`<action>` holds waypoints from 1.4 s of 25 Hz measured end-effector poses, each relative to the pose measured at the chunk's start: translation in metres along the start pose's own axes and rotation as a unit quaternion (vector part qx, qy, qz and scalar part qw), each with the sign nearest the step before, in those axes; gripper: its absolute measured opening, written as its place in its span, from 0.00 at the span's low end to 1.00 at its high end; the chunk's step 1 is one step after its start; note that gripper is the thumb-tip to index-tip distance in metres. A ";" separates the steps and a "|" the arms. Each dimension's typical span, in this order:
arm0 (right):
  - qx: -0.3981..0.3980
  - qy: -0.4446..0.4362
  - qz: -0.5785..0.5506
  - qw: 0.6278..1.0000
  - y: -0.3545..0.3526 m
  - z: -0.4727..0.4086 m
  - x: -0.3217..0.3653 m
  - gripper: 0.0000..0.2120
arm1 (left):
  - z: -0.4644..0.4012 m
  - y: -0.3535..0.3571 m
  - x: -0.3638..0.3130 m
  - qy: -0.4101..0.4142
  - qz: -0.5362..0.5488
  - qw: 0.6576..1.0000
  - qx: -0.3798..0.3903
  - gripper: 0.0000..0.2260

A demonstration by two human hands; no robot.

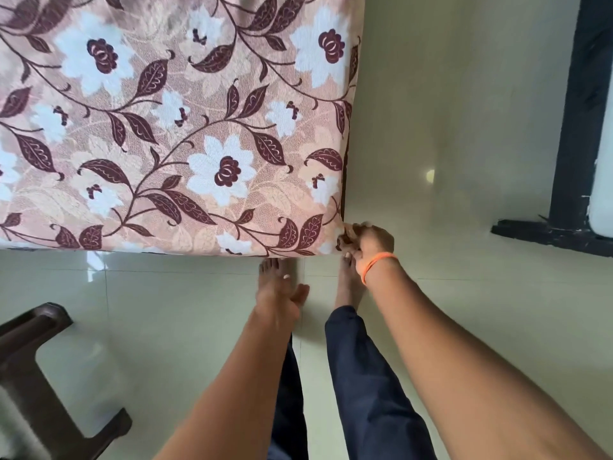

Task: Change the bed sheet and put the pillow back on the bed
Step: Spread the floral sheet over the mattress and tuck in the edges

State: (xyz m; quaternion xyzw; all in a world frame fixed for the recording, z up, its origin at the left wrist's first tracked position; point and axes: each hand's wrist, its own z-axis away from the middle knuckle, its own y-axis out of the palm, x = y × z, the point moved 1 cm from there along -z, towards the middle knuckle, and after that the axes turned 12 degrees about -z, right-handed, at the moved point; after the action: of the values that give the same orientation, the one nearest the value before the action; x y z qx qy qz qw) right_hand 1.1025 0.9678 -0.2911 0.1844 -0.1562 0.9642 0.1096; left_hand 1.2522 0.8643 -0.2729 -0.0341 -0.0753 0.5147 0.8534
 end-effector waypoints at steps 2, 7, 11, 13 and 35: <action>0.032 -0.012 0.036 0.999 -0.002 0.015 -0.001 0.09 | 0.021 0.007 0.015 0.025 0.055 0.996 0.067 0.19; 0.269 -0.111 0.242 0.926 -0.018 0.054 -0.015 0.24 | 0.045 0.035 0.024 0.215 -0.117 0.967 0.063 0.20; 0.265 -0.197 0.364 0.871 -0.015 0.041 -0.002 0.09 | 0.046 0.046 0.005 0.266 -0.124 0.954 -0.067 0.05; 0.237 -0.274 0.442 0.821 -0.012 0.036 0.002 0.03 | 0.042 0.048 0.005 0.271 -0.177 0.941 -0.102 0.05; 0.181 0.096 0.026 0.979 0.011 0.039 0.004 0.10 | 0.032 0.060 -0.024 0.009 0.354 0.911 0.211 0.18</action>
State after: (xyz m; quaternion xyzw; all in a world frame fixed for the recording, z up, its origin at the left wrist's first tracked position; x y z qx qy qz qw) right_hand 1.1081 0.9450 -0.2583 0.1039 0.0269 0.9922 0.0635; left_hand 1.1837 0.8703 -0.2518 0.1179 0.0598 0.7865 0.6033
